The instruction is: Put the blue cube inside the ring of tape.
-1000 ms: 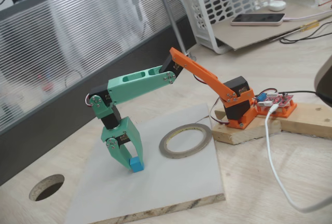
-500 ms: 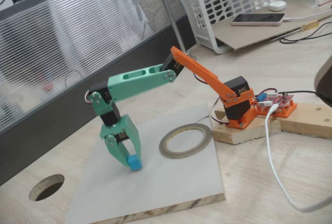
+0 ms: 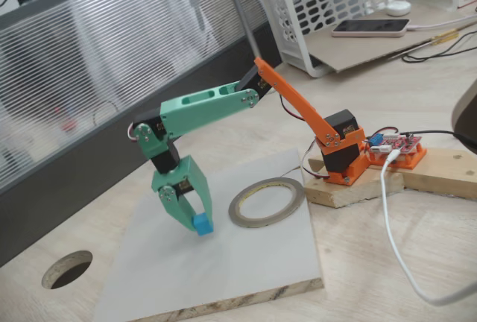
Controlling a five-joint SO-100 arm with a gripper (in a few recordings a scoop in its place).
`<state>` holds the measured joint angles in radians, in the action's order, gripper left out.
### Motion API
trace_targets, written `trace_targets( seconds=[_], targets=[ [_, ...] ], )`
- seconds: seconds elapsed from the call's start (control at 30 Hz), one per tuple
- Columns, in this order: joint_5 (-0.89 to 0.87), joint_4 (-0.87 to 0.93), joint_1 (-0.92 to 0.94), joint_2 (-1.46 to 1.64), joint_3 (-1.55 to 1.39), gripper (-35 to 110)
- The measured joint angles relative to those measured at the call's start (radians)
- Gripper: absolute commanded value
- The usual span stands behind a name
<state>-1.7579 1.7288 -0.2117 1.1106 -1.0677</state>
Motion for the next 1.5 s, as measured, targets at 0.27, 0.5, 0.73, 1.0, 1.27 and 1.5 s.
trace_targets(
  seconds=[0.27, 0.5, 0.73, 1.0, 1.27, 1.5],
  targets=[
    [0.0, 0.0, 0.098, 0.152, -0.186, 14],
    [0.0, 0.0, 0.196, 0.258, -0.27, 14],
    [0.0, 0.0, 0.282, 0.341, -0.385, 14],
    [0.0, 0.0, 0.325, 0.492, -0.577, 14],
    [0.0, 0.0, 0.365, 0.598, -0.724, 14],
    [-0.002, 0.0, 0.39, 0.658, -0.807, 14]
  ],
)
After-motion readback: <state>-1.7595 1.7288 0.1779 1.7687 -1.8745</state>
